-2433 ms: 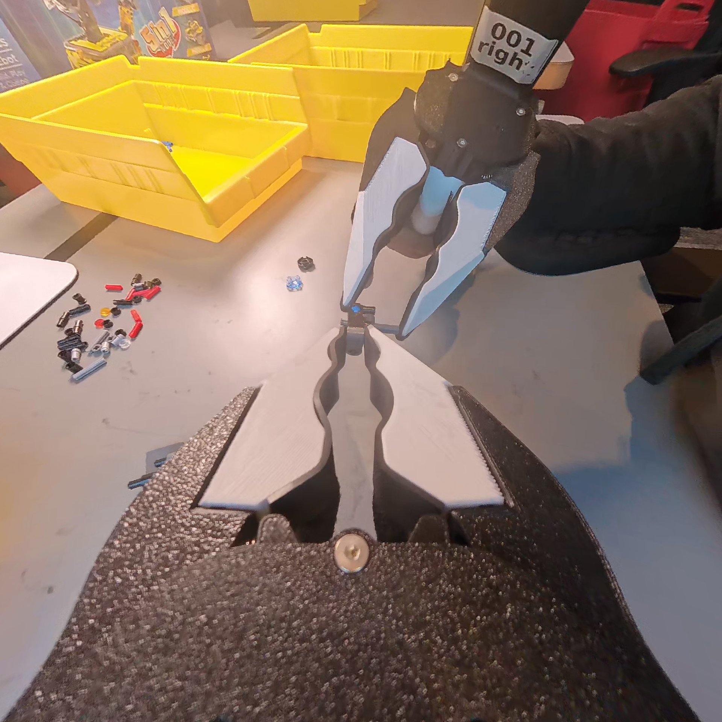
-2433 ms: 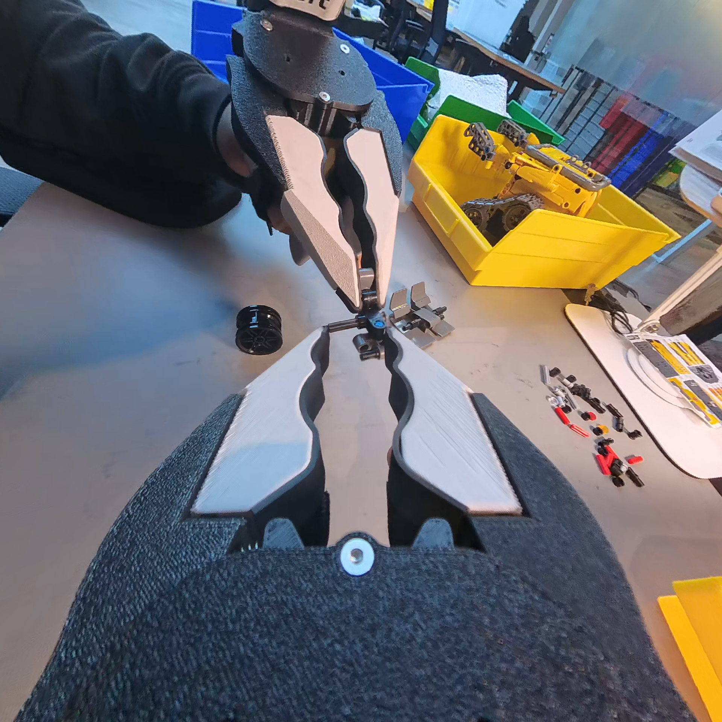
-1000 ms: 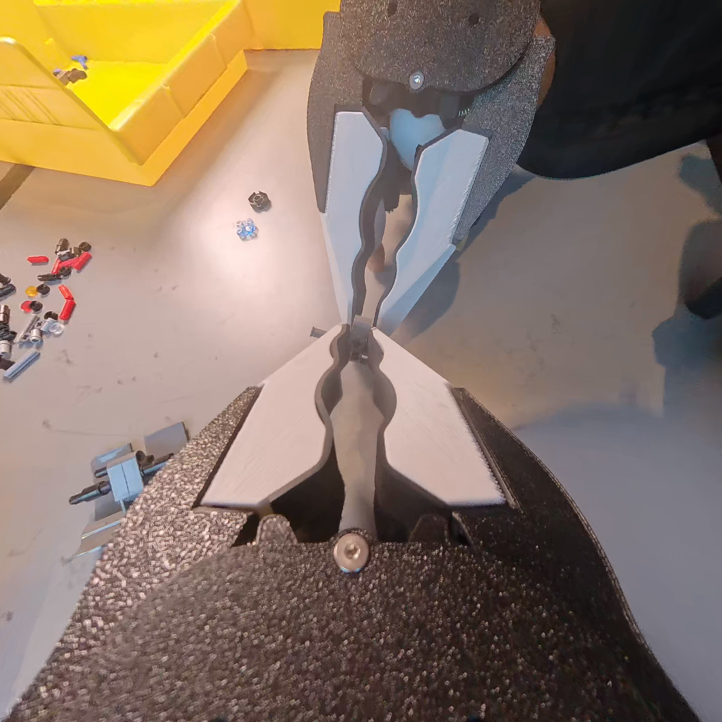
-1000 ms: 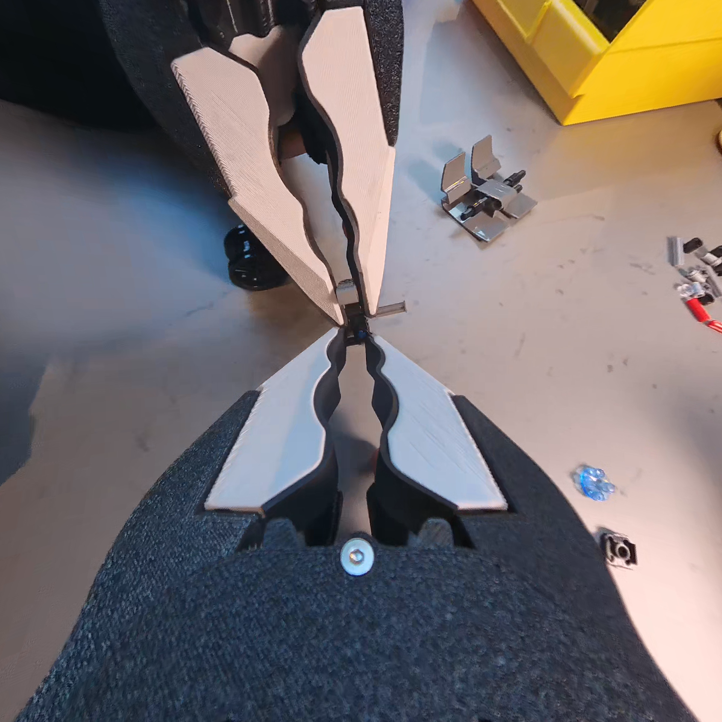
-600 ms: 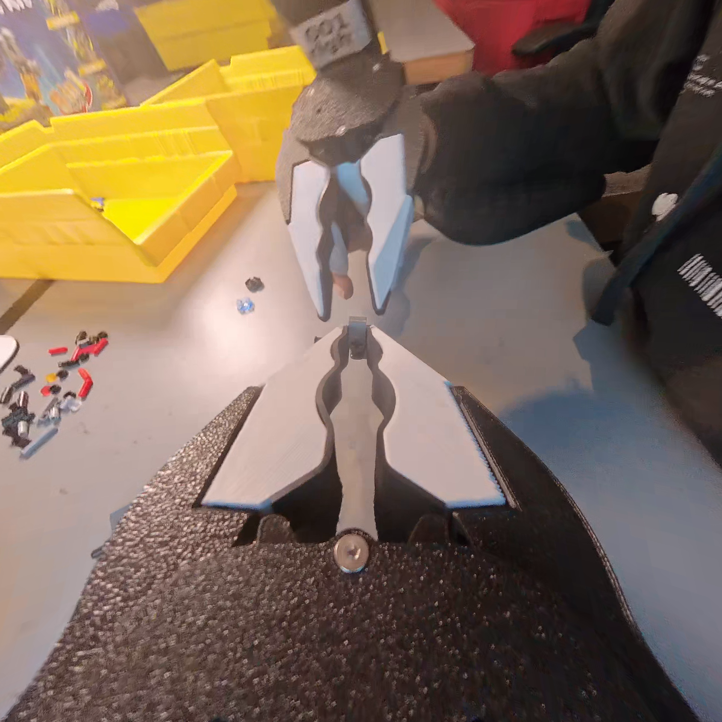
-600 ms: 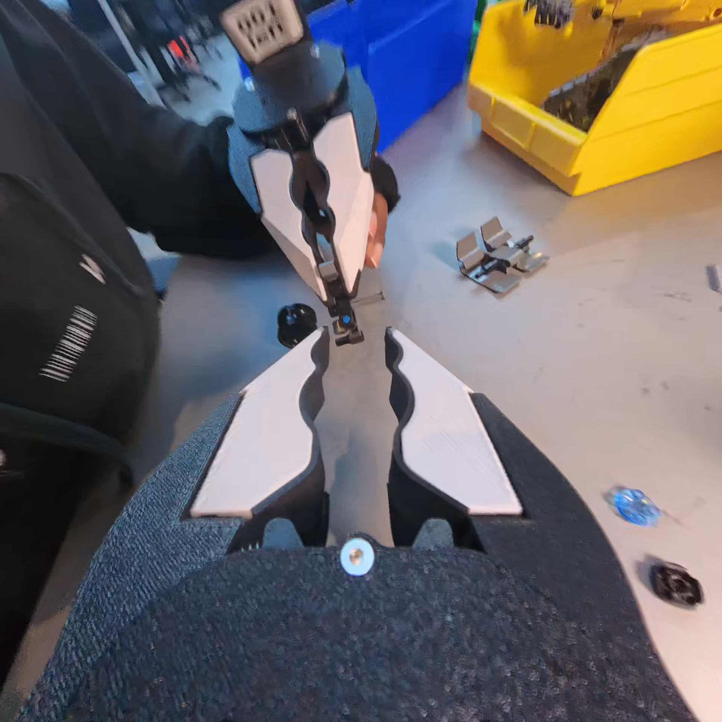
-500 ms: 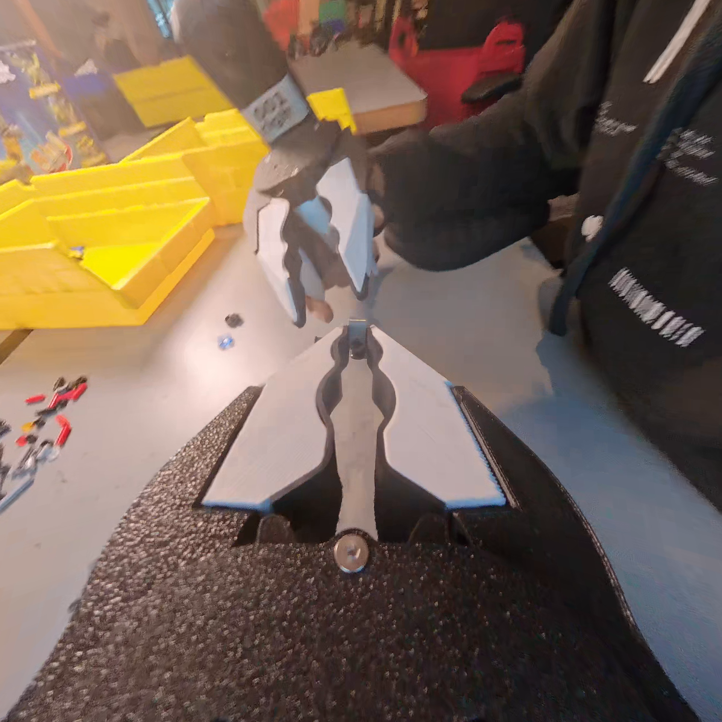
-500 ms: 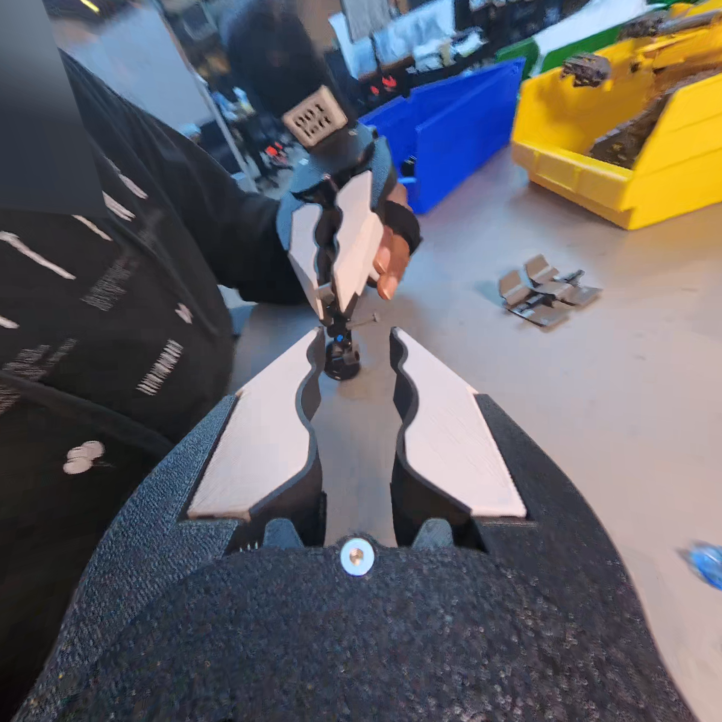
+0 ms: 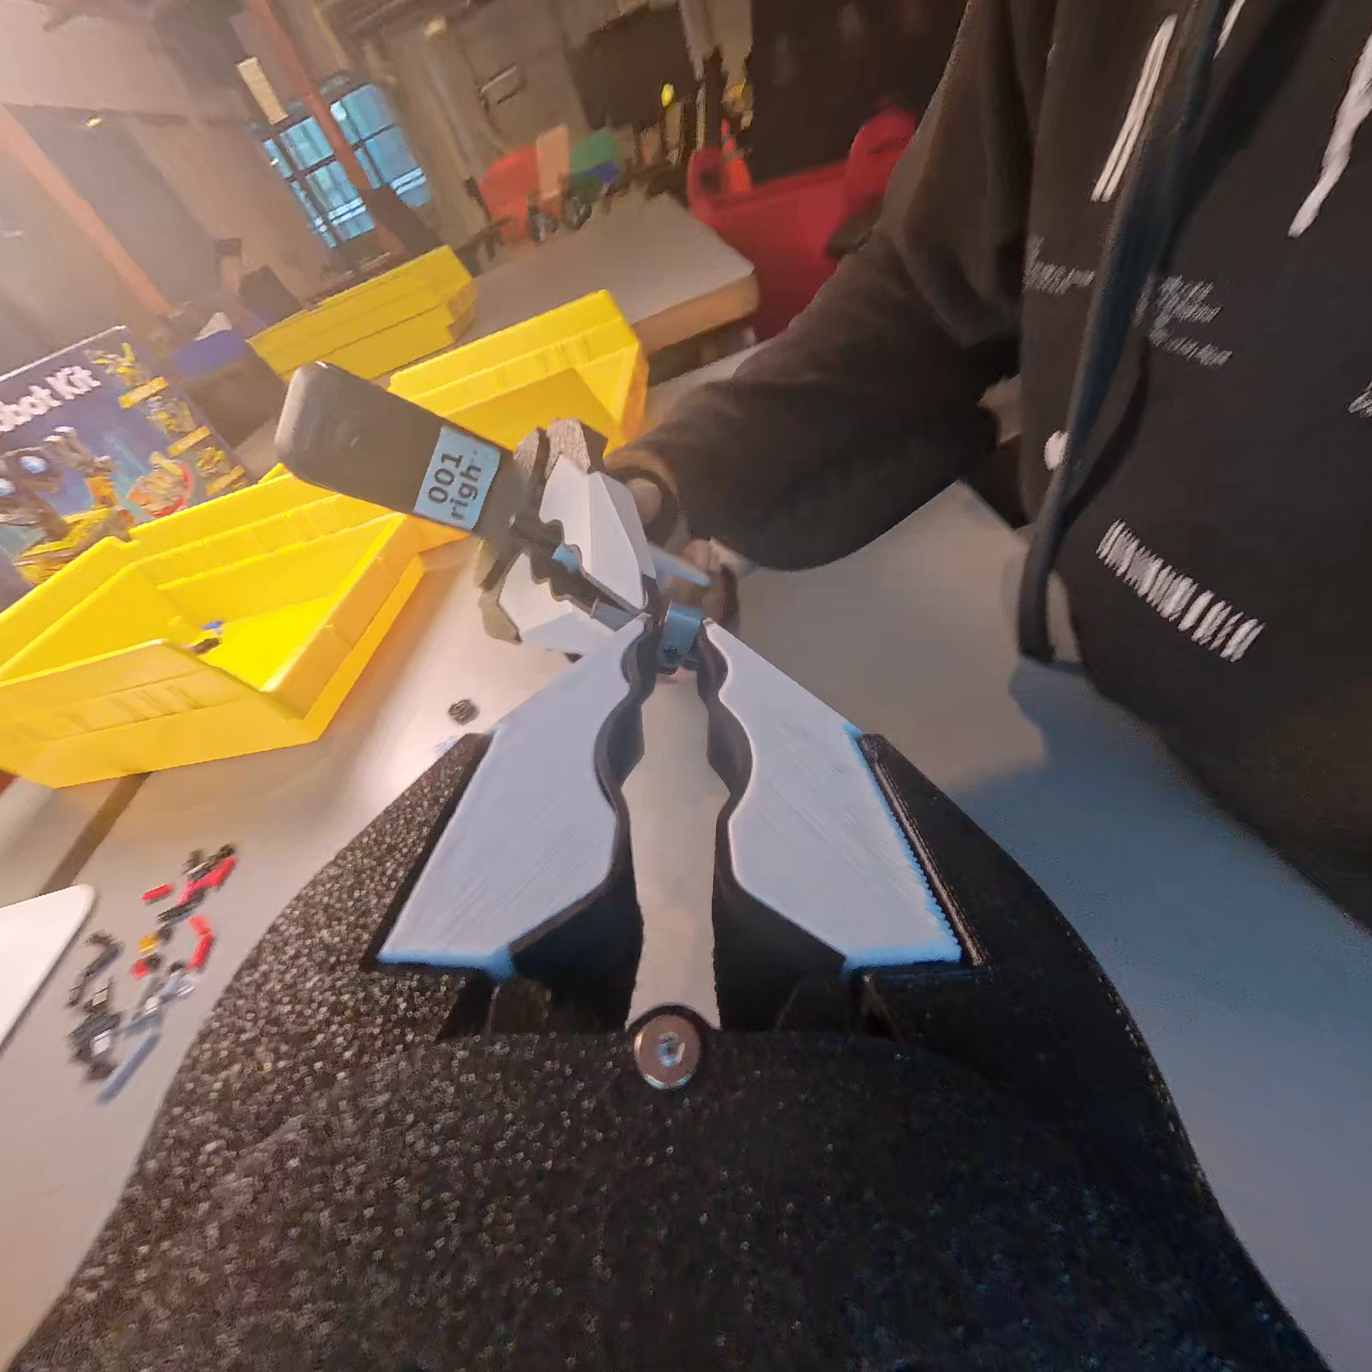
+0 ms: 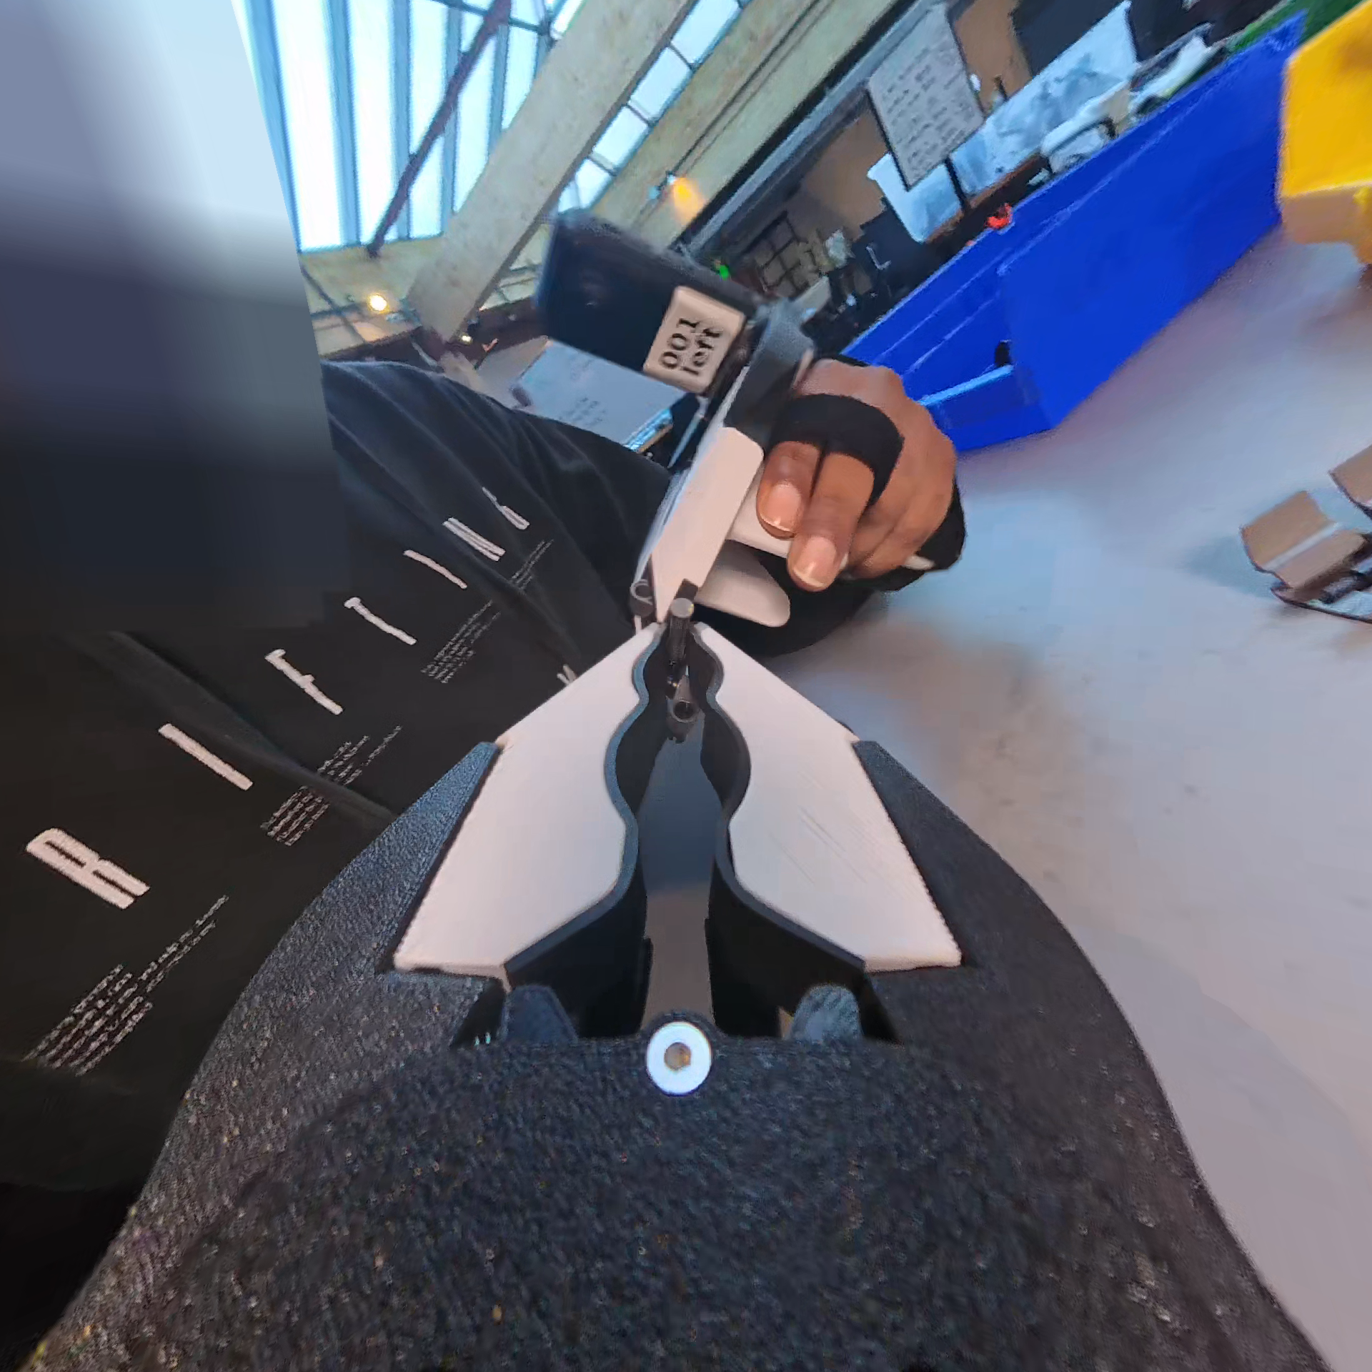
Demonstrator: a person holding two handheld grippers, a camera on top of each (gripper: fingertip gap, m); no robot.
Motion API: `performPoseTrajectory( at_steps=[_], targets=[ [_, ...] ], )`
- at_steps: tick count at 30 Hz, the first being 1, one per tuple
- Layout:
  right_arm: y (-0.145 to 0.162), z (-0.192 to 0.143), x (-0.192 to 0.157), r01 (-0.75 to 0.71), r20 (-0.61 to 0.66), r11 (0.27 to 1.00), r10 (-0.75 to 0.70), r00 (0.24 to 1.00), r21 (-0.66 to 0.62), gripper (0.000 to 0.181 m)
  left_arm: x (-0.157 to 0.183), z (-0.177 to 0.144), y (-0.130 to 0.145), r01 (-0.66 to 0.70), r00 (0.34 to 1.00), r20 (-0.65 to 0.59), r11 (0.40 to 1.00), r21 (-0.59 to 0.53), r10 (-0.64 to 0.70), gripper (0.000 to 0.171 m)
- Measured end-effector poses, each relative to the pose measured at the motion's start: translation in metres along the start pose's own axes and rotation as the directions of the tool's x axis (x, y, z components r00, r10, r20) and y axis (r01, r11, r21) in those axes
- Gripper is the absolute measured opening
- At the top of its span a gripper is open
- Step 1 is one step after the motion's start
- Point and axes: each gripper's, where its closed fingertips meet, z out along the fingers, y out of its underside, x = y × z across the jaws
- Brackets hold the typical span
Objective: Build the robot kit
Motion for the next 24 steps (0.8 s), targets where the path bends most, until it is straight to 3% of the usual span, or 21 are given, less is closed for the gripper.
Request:
performPoseTrajectory(
  at_steps=[6, 12, 16, 17, 18, 19, 20, 21, 22, 24],
  targets=[
    [0.0, -0.018, 0.042, 0.019, -0.246, 0.998, -0.031, 0.969, -0.054, 0.005, -0.026, 0.006, 0.04, -0.208, 0.962, 0.13, 0.954, -0.216, 0.24, 0.009],
    [-0.008, -0.032, 0.062, 0.043, -0.297, 0.996, -0.066, 0.953, -0.084, 0.004, -0.047, 0.012, 0.056, -0.353, 0.905, 0.128, 0.883, -0.308, 0.406, 0.007],
    [-0.014, -0.04, 0.072, 0.041, -0.339, 0.997, -0.061, 0.939, -0.064, 0.001, -0.057, 0.016, 0.064, -0.357, 0.905, 0.111, 0.876, -0.325, 0.41, 0.007],
    [-0.022, -0.042, 0.074, 0.046, -0.346, 0.999, -0.048, 0.937, -0.015, 0.004, -0.048, 0.019, 0.07, -0.343, 0.924, 0.051, 0.881, -0.326, 0.379, 0.007],
    [-0.052, -0.051, 0.069, 0.043, -0.317, 0.986, 0.011, 0.948, 0.162, 0.003, -0.021, 0.028, 0.086, -0.339, 0.94, -0.084, 0.877, -0.34, 0.33, 0.007],
    [-0.065, -0.062, 0.072, 0.047, -0.338, 0.98, 0.022, 0.941, 0.196, 0.001, -0.011, 0.035, 0.095, -0.401, 0.915, -0.1, 0.849, -0.344, 0.392, 0.007],
    [-0.052, -0.065, 0.081, 0.138, -0.456, 0.99, -0.118, 0.882, 0.009, 0.003, -0.019, 0.035, 0.089, -0.447, 0.887, -0.055, 0.824, -0.348, 0.458, 0.007],
    [-0.043, -0.061, 0.081, 0.17, -0.479, 0.982, -0.186, 0.858, -0.076, 0.003, -0.039, 0.028, 0.079, -0.381, 0.909, 0.031, 0.856, -0.349, 0.417, 0.007],
    [-0.042, -0.056, 0.078, 0.159, -0.462, 0.986, -0.164, 0.871, -0.05, 0.003, -0.056, 0.021, 0.072, -0.317, 0.928, 0.09, 0.892, -0.324, 0.362, 0.007],
    [-0.038, -0.058, 0.083, 0.144, -0.478, 0.989, -0.14, 0.867, -0.028, 0.004, -0.064, 0.017, 0.077, -0.327, 0.916, 0.108, 0.878, -0.35, 0.385, 0.007]
  ],
)
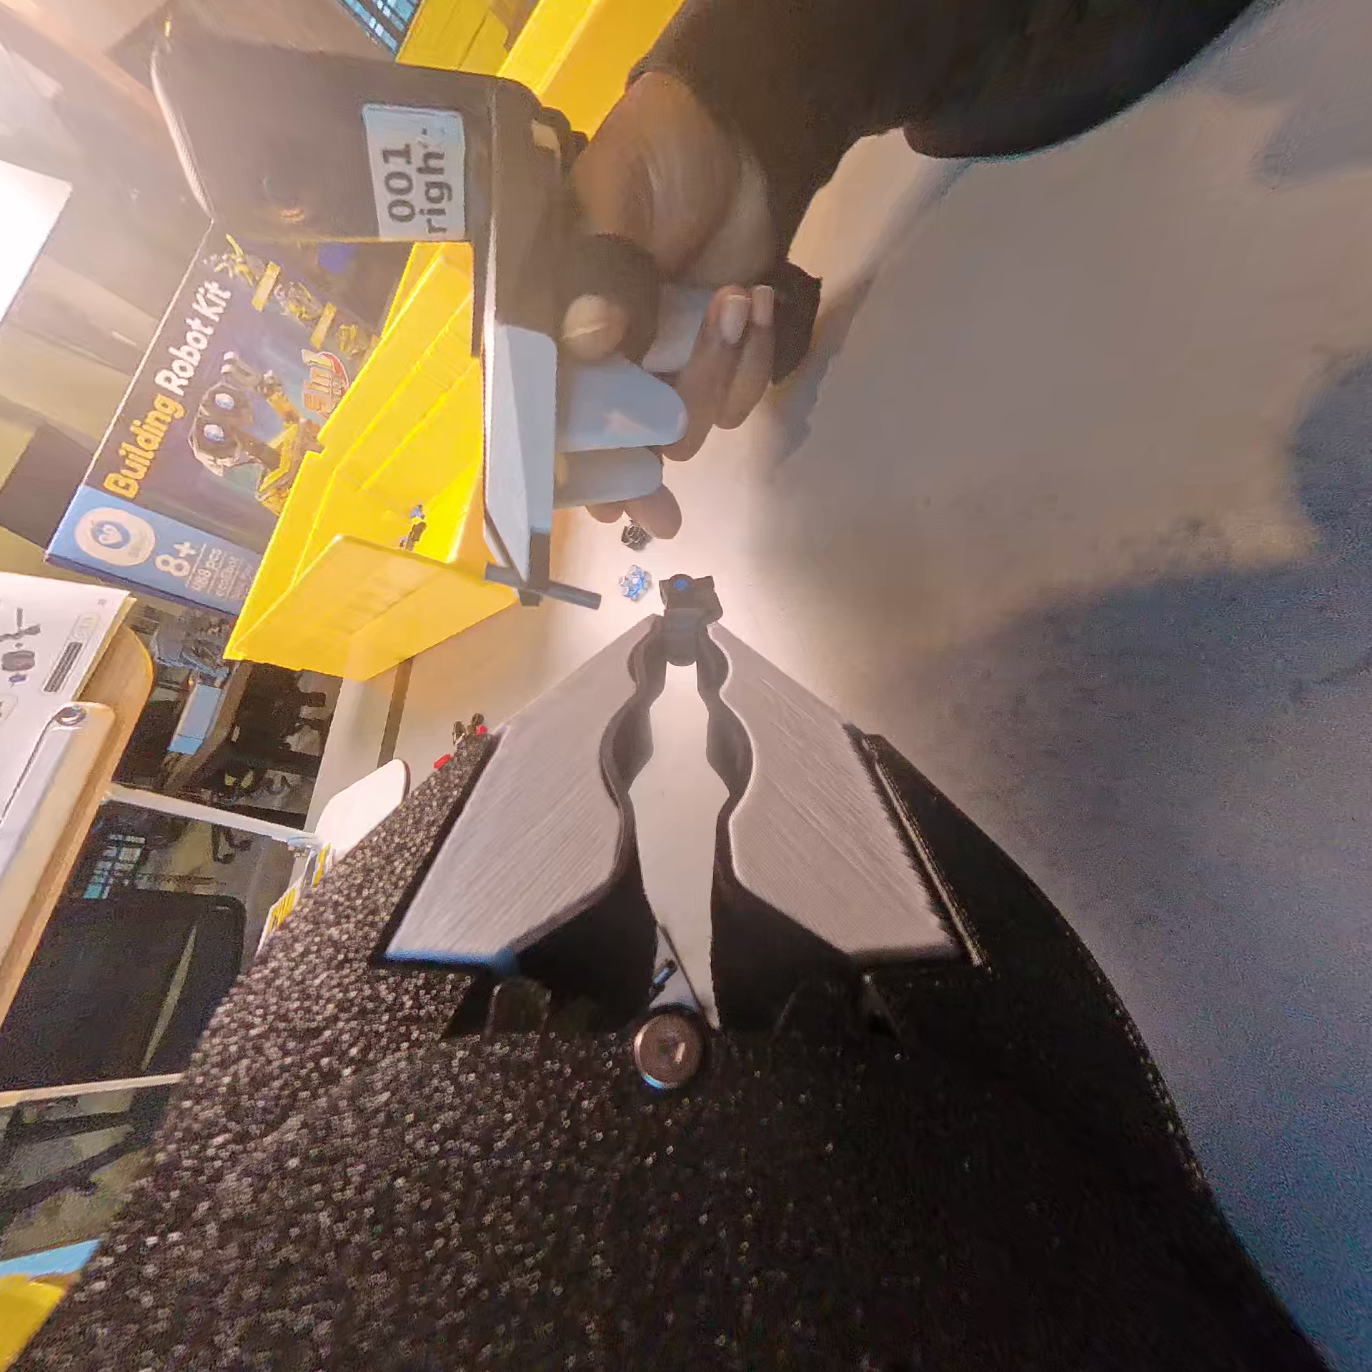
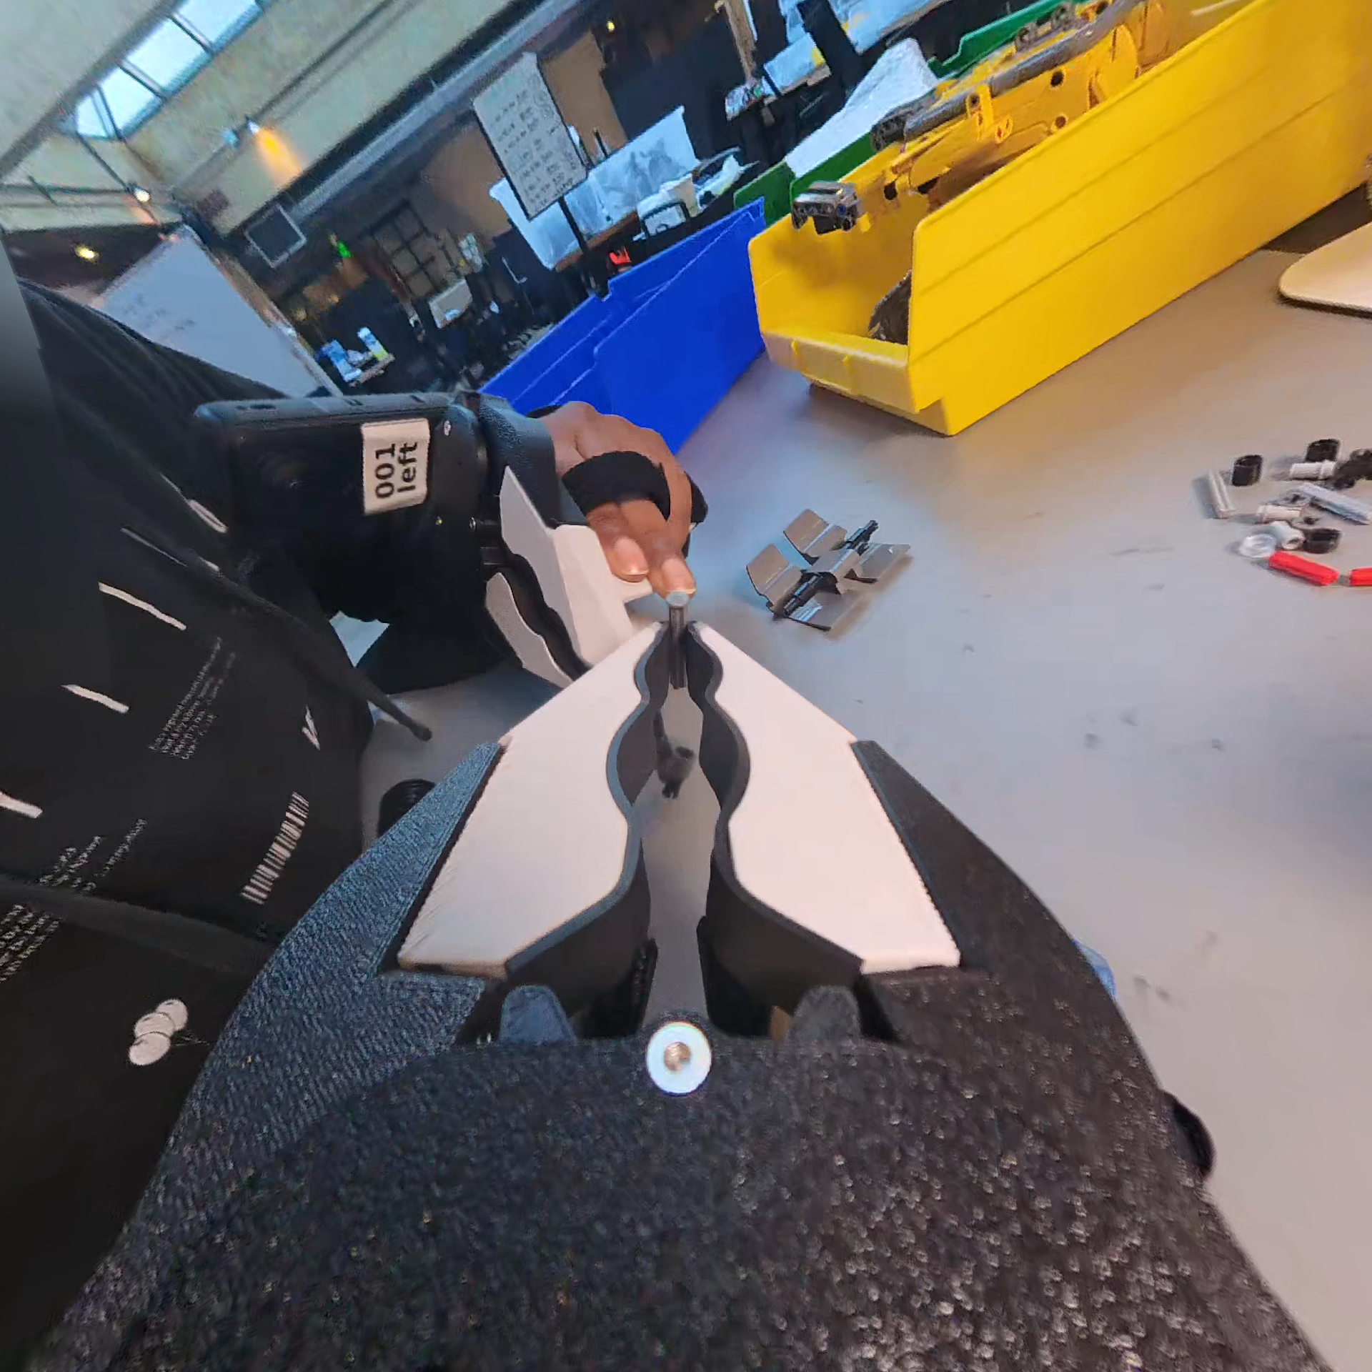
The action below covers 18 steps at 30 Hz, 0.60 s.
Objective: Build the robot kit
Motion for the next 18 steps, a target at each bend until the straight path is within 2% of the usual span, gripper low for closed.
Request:
performPoseTrajectory(
  at_steps=[2, 9, 12, 14, 16, 18],
  targets=[
    [-0.001, -0.002, 0.002, 0.006, -0.017, 1.0, -0.006, 1.0, 0.005, 0.004, 0.007, 0.003, 0.006, -0.009, 1.0, -0.014, 1.0, -0.029, 0.008, 0.007],
    [-0.004, -0.005, 0.003, 0.008, -0.041, 0.999, -0.006, 0.999, 0.039, 0.004, -0.004, -0.001, 0.023, 0.04, 0.999, 0.038, 0.996, -0.079, -0.037, 0.007],
    [-0.007, -0.009, 0.005, 0.031, -0.056, 0.998, -0.028, 0.998, 0.048, 0.004, -0.005, -0.004, 0.025, 0.112, 0.993, 0.039, 0.992, -0.065, -0.109, 0.007],
    [-0.01, -0.012, 0.005, 0.055, -0.072, 0.997, -0.051, 0.996, 0.052, 0.004, -0.005, -0.006, 0.021, 0.204, 0.979, 0.013, 0.978, -0.038, -0.203, 0.007],
    [-0.012, -0.014, 0.001, 0.108, -0.081, 0.993, -0.104, 0.991, 0.044, 0.004, -0.007, -0.008, 0.016, 0.375, 0.927, -0.023, 0.927, -0.017, -0.375, 0.007],
    [-0.013, -0.018, -0.001, 0.159, -0.104, 0.987, -0.155, 0.982, 0.03, 0.004, -0.009, -0.009, 0.012, 0.588, 0.805, -0.081, 0.808, -0.033, -0.588, 0.007]
  ],
)
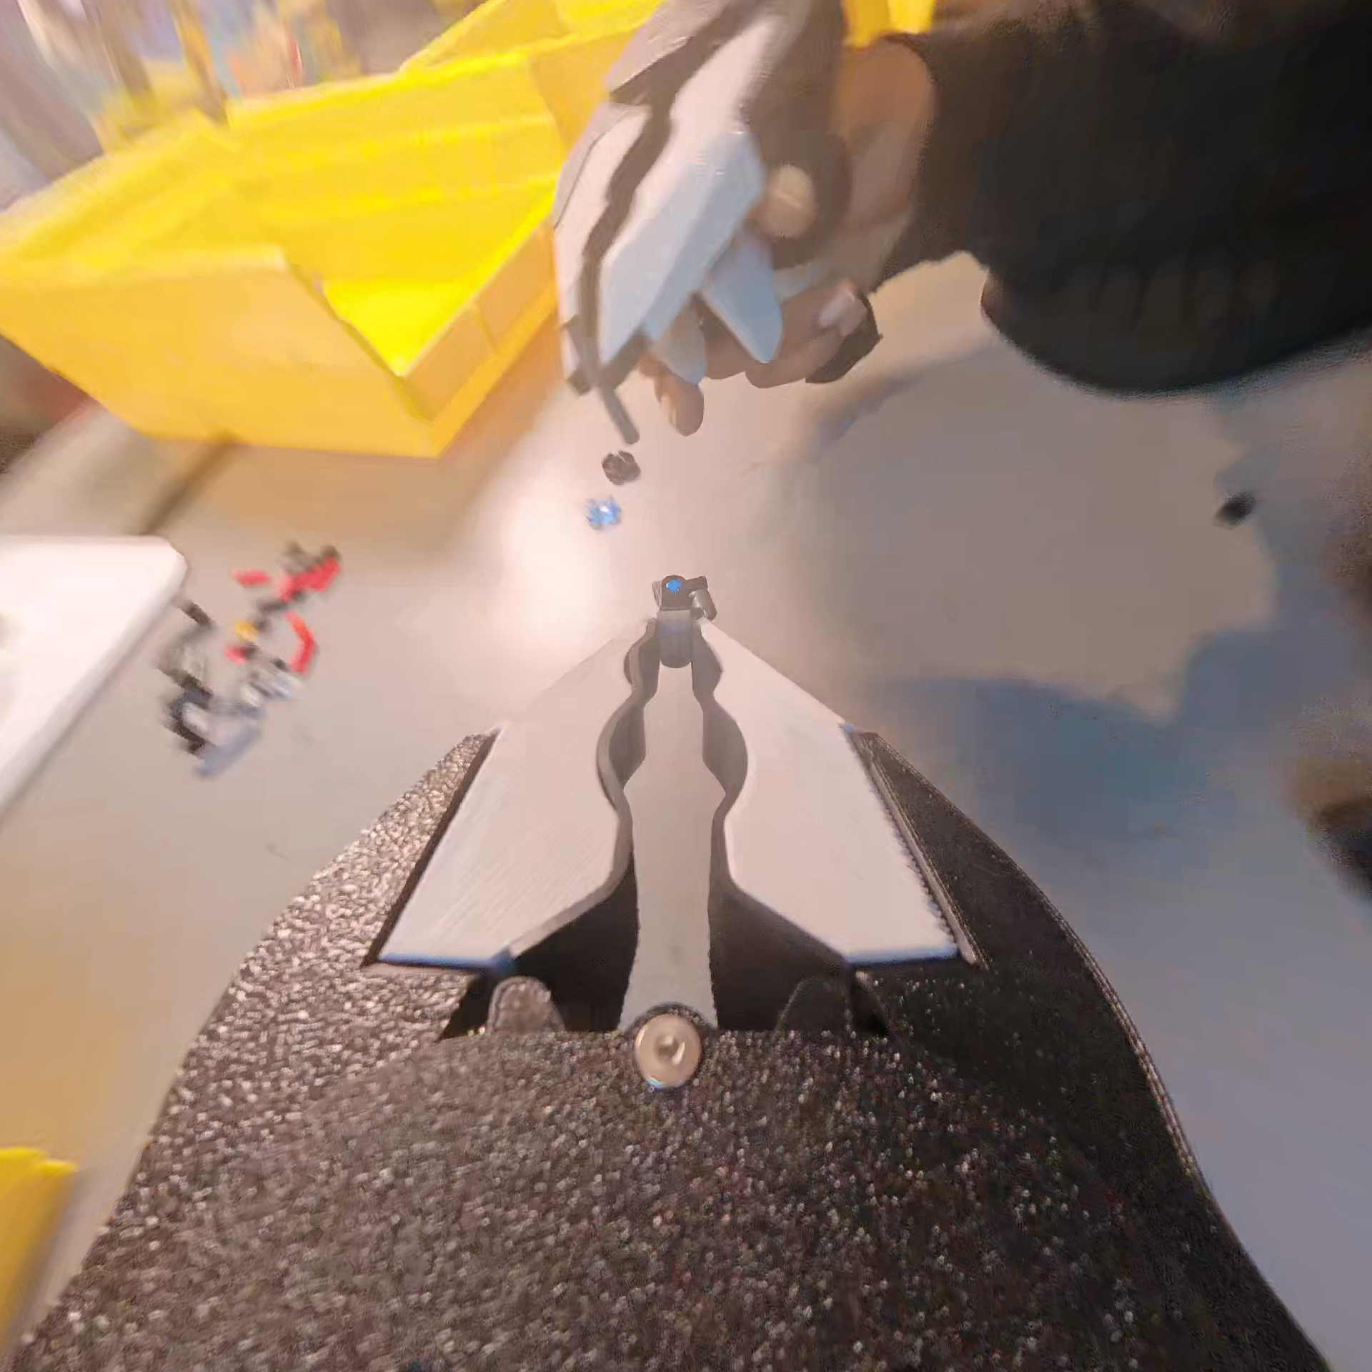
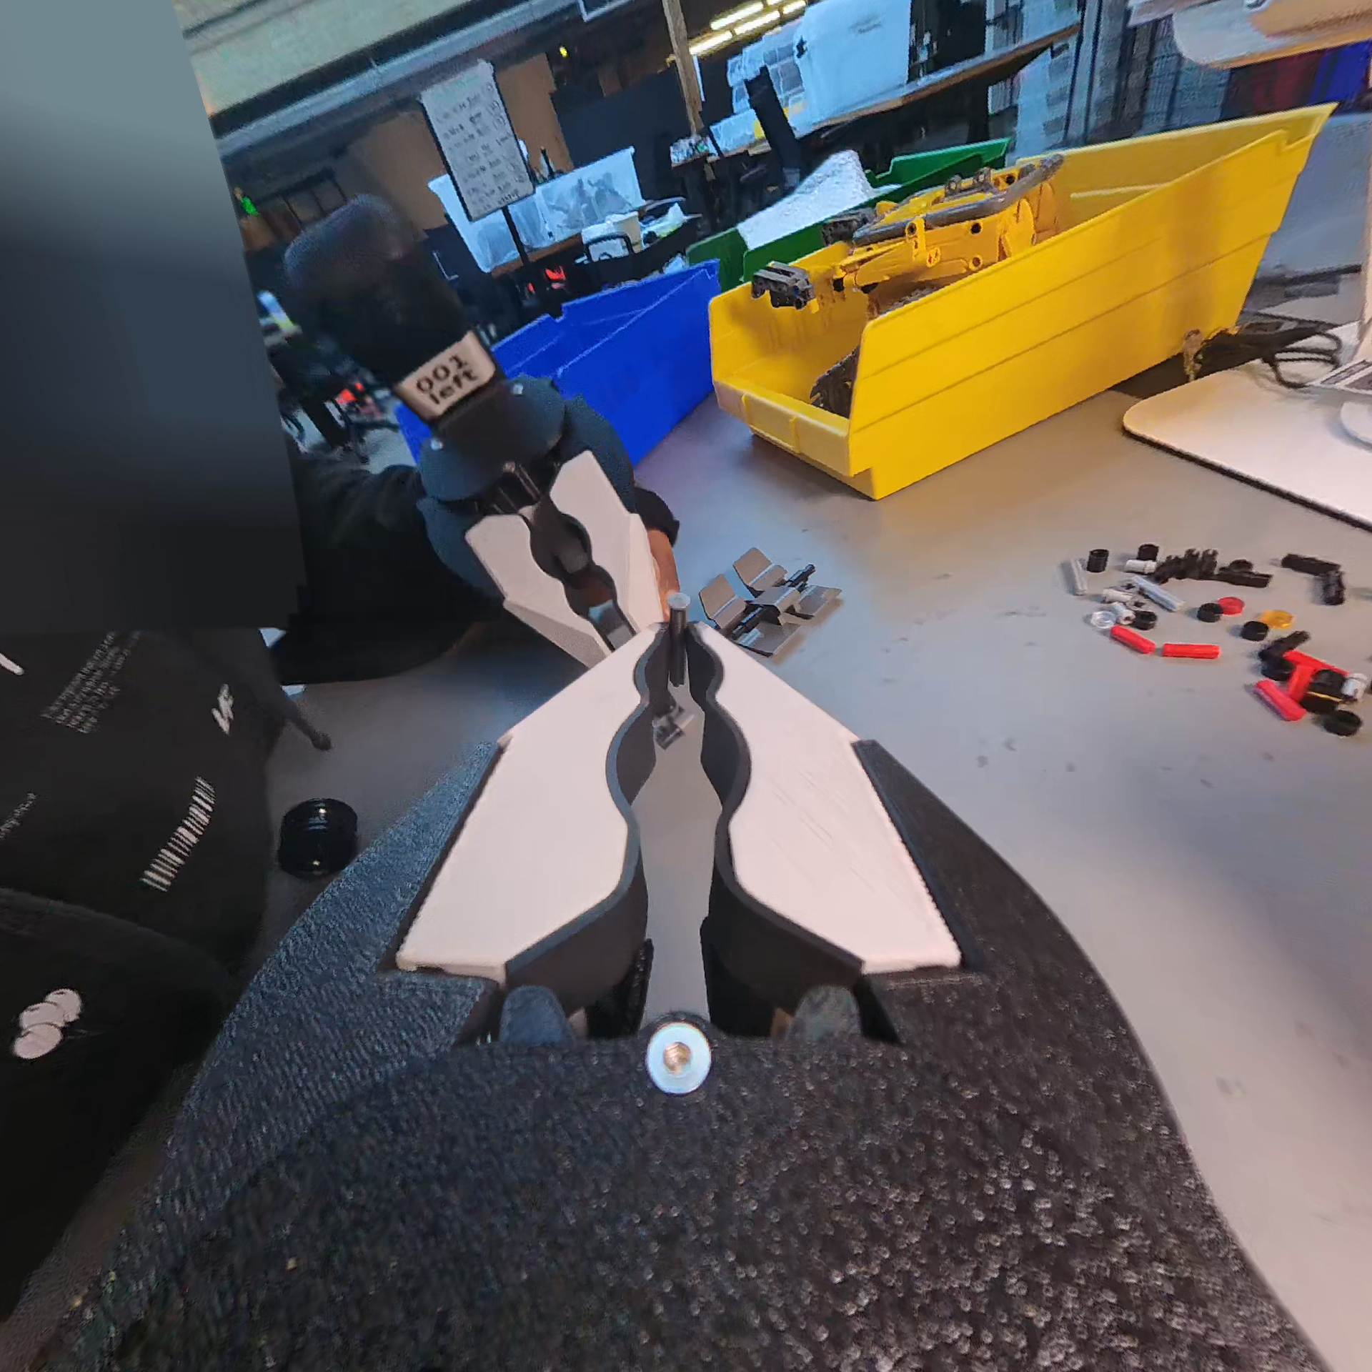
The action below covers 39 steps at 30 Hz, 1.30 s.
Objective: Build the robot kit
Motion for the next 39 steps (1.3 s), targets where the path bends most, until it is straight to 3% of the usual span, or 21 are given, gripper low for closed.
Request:
performPoseTrajectory(
  at_steps=[2, 5, 9, 11, 16, 19, 23, 26, 30, 33, 39],
  targets=[
    [0.006, -0.004, -0.001, 0.082, -0.036, 0.995, -0.084, 0.996, -0.061, 0.004, 0.002, -0.002, -0.008, 0.219, 0.974, -0.065, 0.975, 0.029, -0.217, 0.007],
    [0.031, -0.007, -0.009, 0.21, -0.045, 0.952, -0.225, 0.973, -0.221, 0.005, 0.004, -0.009, -0.023, 0.459, 0.882, -0.16, 0.884, 0.084, -0.443, 0.007],
    [0.067, -0.008, -0.013, 0.349, -0.047, 0.843, -0.402, 0.915, -0.409, 0.004, 0.004, -0.017, -0.03, 0.628, 0.774, -0.219, 0.764, 0.147, -0.594, 0.007],
    [0.079, -0.005, -0.014, 0.396, -0.037, 0.796, -0.462, 0.886, -0.459, 0.004, 0.009, -0.021, -0.032, 0.64, 0.764, -0.245, 0.749, 0.172, -0.596, 0.007],
    [0.106, -0.002, -0.011, 0.483, 0.029, 0.65, -0.579, 0.815, -0.587, 0.011, 0.014, -0.025, -0.036, 0.55, 0.832, -0.225, 0.808, 0.212, -0.508, 0.007],
    [0.097, -0.001, -0.012, 0.46, -0.008, 0.693, -0.558, 0.83, -0.556, 0.033, 0.018, -0.022, -0.034, 0.428, 0.903, -0.141, 0.881, 0.202, -0.406, 0.007],
    [0.043, 0.011, -0.037, 0.423, -0.073, 0.854, -0.463, 0.883, -0.303, 0.045, 0.029, -0.018, -0.036, 0.235, 0.972, -0.051, 0.954, 0.184, -0.23, 0.007],
    [0.029, 0.018, -0.06, 0.373, 0.021, 0.912, -0.375, 0.927, -0.172, 0.048, 0.043, -0.018, -0.044, 0.107, 0.994, -0.047, 0.973, 0.205, -0.099, 0.007],
    [0.032, 0.014, -0.075, 0.355, 0.122, 0.927, -0.342, 0.932, -0.117, 0.026, 0.053, -0.024, -0.054, 0.04, 0.998, -0.056, 0.968, 0.249, -0.027, 0.007],
    [0.025, 0.013, -0.075, 0.395, 0.089, 0.914, -0.388, 0.917, -0.086, 0.02, 0.051, -0.027, -0.057, 0.009, 1.0, -0.028, 0.968, 0.252, -0.003, 0.007],
    [0.017, 0.019, -0.055, 0.485, -0.099, 0.866, -0.497, 0.862, -0.124, 0.02, 0.035, -0.026, -0.055, -0.093, 0.986, 0.157, 0.976, 0.199, 0.062, 0.007]
  ],
)
